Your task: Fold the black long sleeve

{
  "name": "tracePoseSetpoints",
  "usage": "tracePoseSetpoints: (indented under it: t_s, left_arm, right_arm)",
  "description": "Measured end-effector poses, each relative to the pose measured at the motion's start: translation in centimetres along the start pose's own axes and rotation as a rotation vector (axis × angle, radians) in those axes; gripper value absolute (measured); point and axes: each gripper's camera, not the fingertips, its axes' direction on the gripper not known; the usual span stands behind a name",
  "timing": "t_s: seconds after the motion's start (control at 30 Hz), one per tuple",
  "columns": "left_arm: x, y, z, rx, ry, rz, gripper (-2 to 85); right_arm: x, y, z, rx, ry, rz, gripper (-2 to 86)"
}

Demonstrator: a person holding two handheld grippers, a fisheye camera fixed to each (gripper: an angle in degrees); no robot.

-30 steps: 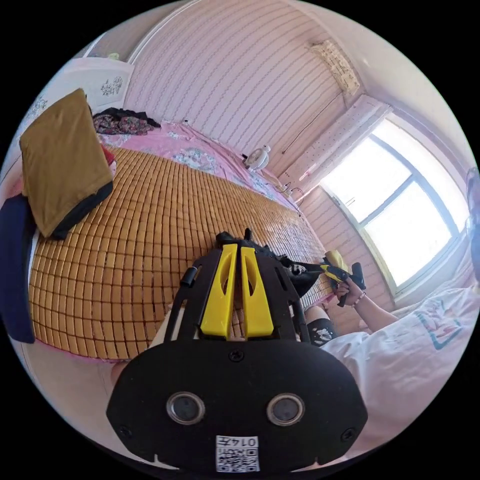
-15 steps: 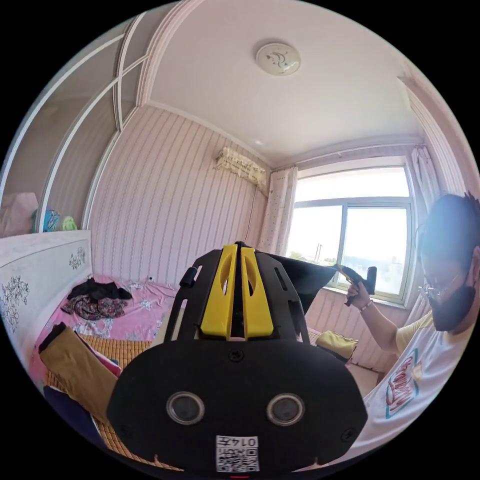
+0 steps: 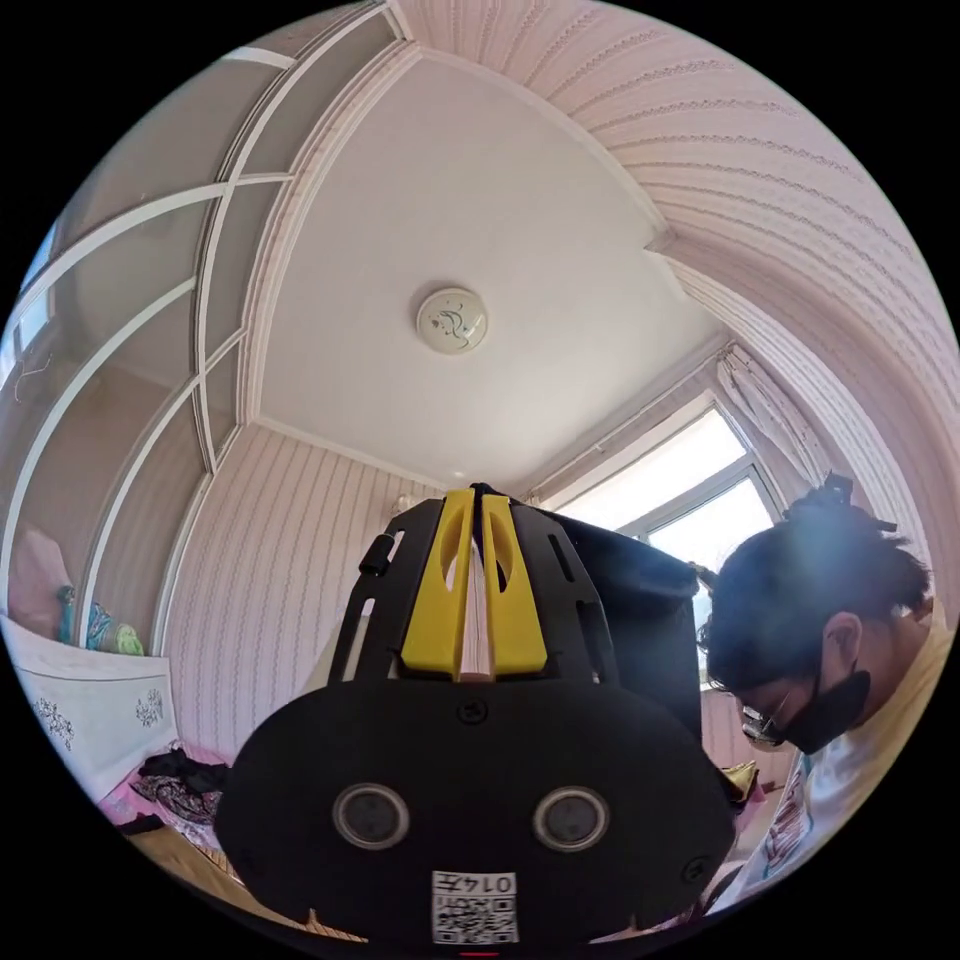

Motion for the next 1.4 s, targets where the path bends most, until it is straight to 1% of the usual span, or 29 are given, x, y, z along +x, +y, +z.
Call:
tracePoseSetpoints:
  t_s: [0.07,0.1,0.17,0.2,0.23,0.27,0.33,0.37,0.43,0.47,0.5,0.53,0.57,0.63,0.7,0.77,0.83,0.9,0.97,1.0,1.03,1.07,1.1,1.13,1.17,1.2,1.27,1.37,1.4]
  left_arm:
    - [-1.9,1.3,2.3,-0.101,-0.055,-0.037,-1.0]
    - [-2.7,2.0,3.0,-0.140,-0.068,-0.061,-1.0]
    - [-6.6,6.3,6.2,-0.331,-0.118,-0.163,-1.0]
    - [-7.6,7.8,7.0,-0.381,-0.133,-0.194,-1.0]
    - [-9.9,10.9,8.7,-0.494,-0.145,-0.277,-1.0]
    - [-12.0,14.3,10.2,-0.608,-0.161,-0.372,-1.0]
    - [-13.9,19.0,12.2,-0.746,-0.213,-0.449,-1.0]
    - [-14.4,21.2,13.6,-0.829,-0.239,-0.443,-1.0]
    - [-14.6,22.4,15.7,-0.873,-0.239,-0.405,-1.0]
    - [-14.5,21.5,17.1,-0.845,-0.233,-0.368,-1.0]
    - [-14.5,20.6,17.7,-0.811,-0.234,-0.346,-1.0]
    - [-14.3,18.5,18.5,-0.719,-0.226,-0.303,-1.0]
    - [-14.0,16.3,18.9,-0.615,-0.205,-0.257,-1.0]
    - [-13.3,14.1,19.3,-0.497,-0.169,-0.182,-1.0]
    - [-12.7,13.6,19.5,-0.463,-0.157,-0.132,-1.0]
    - [-13.0,15.8,19.3,-0.497,-0.147,-0.120,-1.0]
    - [-14.1,19.0,18.7,-0.569,-0.160,-0.154,-1.0]
    - [-15.6,23.3,17.7,-0.665,-0.180,-0.210,-1.0]
    - [-17.4,29.8,16.0,-0.844,-0.199,-0.269,-1.0]
    - [-17.8,31.6,15.6,-0.889,-0.195,-0.294,-1.0]
    - [-18.6,35.5,14.4,-0.971,-0.178,-0.376,-1.0]
    - [-19.3,39.5,13.1,-1.048,-0.170,-0.480,-1.0]
    - [-19.7,41.5,12.3,-1.080,-0.175,-0.538,-1.0]
    - [-20.1,45.6,10.5,-1.135,-0.189,-0.657,-0.9]
    - [-20.4,49.4,8.6,-1.181,-0.229,-0.776,-0.9]
    - [-20.4,51.2,7.6,-1.198,-0.252,-0.830,-0.9]
    - [-20.1,57.3,4.1,-1.301,-0.310,-0.998,-0.9]
    - [-19.5,62.0,1.5,-1.465,-0.374,-1.053,-0.8]
    - [-19.5,62.6,1.2,-1.489,-0.389,-1.050,-0.8]
  right_arm:
    - [1.3,0.8,2.4,-0.080,-0.017,0.054,0.3]
    - [2.6,2.5,4.6,-0.180,-0.040,0.114,0.3]
    - [4.6,6.5,8.1,-0.346,-0.057,0.207,0.3]
    - [5.8,10.0,10.5,-0.479,-0.046,0.267,0.3]
    - [7.0,14.1,12.8,-0.615,-0.031,0.334,0.3]
    - [7.7,16.2,13.7,-0.667,-0.019,0.397,0.4]
    - [10.6,25.0,15.4,-0.752,0.014,0.776,0.4]
    - [11.0,26.5,15.6,-0.755,0.027,0.841,0.4]
    - [12.8,29.0,16.5,-0.700,0.074,0.953,0.4]
    - [13.3,28.9,16.9,-0.671,0.074,0.966,0.4]
    - [14.5,27.8,17.6,-0.588,0.064,0.979,0.4]
    - [15.6,25.8,18.1,-0.467,0.050,0.959,0.4]
    - [16.1,24.7,18.3,-0.402,0.039,0.935,0.4]
    - [16.4,20.6,19.0,-0.236,-0.010,0.763,0.4]
    - [15.8,19.1,19.2,-0.197,-0.044,0.630,0.4]
    - [14.8,19.6,19.1,-0.205,-0.079,0.534,0.4]
    - [13.6,23.0,18.6,-0.298,-0.063,0.470,0.4]
    - [13.0,26.9,17.9,-0.403,-0.044,0.485,0.4]
    - [12.5,32.0,16.9,-0.536,-0.023,0.550,0.5]
    - [12.2,35.8,16.0,-0.635,-0.001,0.604,0.5]
    - [11.6,39.8,14.9,-0.729,0.020,0.665,0.5]
    - [11.3,41.9,14.4,-0.773,0.028,0.697,0.5]
    - [10.6,46.0,13.3,-0.863,0.039,0.781,0.5]
    - [9.8,50.1,12.3,-0.970,0.046,0.872,0.5]
    - [9.3,52.0,11.8,-1.027,0.054,0.909,0.5]
    - [8.3,55.5,10.8,-1.124,0.073,0.985,0.5]
    - [6.8,59.5,9.3,-1.217,0.111,1.078,0.5]
    - [5.1,63.9,7.5,-1.372,0.212,1.163,0.4]
    - [4.7,64.9,7.1,-1.422,0.260,1.178,0.4]
